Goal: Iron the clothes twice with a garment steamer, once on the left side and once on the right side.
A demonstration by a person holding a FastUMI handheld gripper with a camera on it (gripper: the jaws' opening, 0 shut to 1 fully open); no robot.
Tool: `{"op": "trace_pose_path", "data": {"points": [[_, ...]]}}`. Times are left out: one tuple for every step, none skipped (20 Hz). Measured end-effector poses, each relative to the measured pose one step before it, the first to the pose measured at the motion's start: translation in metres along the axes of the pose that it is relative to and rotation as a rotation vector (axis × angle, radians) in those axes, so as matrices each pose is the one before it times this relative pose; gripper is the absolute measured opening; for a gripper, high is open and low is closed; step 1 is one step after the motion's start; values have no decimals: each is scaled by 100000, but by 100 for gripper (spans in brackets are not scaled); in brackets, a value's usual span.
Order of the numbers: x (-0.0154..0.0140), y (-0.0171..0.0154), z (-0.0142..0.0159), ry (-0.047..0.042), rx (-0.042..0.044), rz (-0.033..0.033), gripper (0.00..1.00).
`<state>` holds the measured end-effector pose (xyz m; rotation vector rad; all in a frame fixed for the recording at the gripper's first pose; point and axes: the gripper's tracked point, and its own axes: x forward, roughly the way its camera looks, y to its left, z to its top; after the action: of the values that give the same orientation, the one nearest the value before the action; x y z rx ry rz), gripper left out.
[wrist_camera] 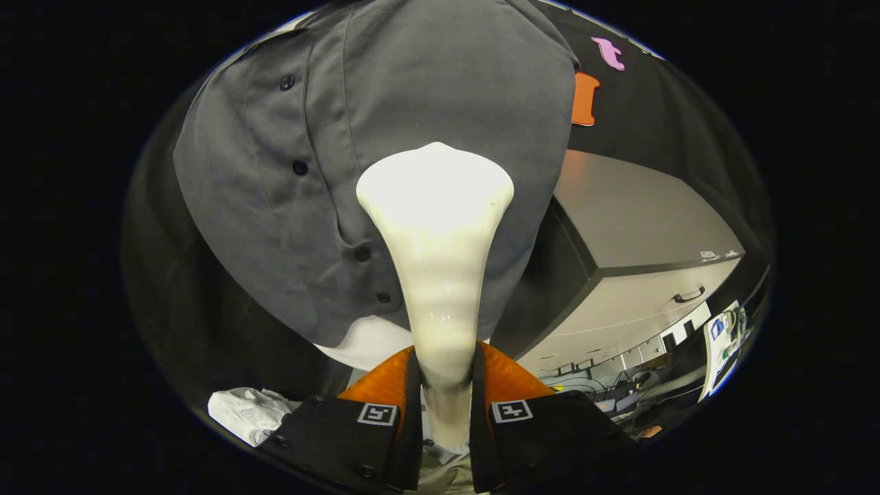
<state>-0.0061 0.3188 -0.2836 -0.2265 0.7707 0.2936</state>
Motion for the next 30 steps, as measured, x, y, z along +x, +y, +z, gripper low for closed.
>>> {"op": "trace_pose_path", "data": {"points": [[335, 81, -457, 1006, -22, 58, 36], [230, -75, -480, 862, -12, 50, 36], [339, 23, -459, 953, 105, 5, 36], [340, -40, -445, 901, -10, -81, 36], [231, 3, -406, 785, -41, -124, 36], [225, 180, -378, 696, -71, -168, 36], [186, -25, -375, 625, 100, -210, 36], [156, 54, -339, 433, 430, -229, 36], [102, 3, -341, 710, 249, -166, 36], [109, 34, -332, 676, 246, 26, 36], [-27, 100, -144, 330, 378, 214, 36], [74, -154, -440, 351, 309, 303, 36], [-168, -37, -147, 43, 118, 380, 36], [-403, 15, 143, -450, -87, 323, 36], [-520, -104, 264, -825, -8, 85, 36], [-570, 180, 505, -1115, 37, -88, 36], [-640, -25, 421, -1434, -31, -5, 36], [-679, 117, 420, -1554, -187, 98, 36], [-731, 67, 623, -1711, -361, 254, 36], [-788, 269, 697, -1711, -541, 421, 36], [-736, 164, 683, -1634, -736, 686, 36], [-901, 416, 886, -1727, -562, 658, 36], [-832, 303, 788, -1709, -392, 321, 36], [-897, 140, 655, -1964, -392, 19, 36], [-772, 118, 900, -1847, -534, 126, 36], [-831, 568, 873, -1701, -520, 226, 36], [-861, 285, 904, -2278, -986, 429, 36], [-799, 267, 952, -1800, -1174, 619, 36], [-642, 386, 769, -1984, -805, 708, 36], [-767, 320, 840, -1840, -592, 650, 36]]}}
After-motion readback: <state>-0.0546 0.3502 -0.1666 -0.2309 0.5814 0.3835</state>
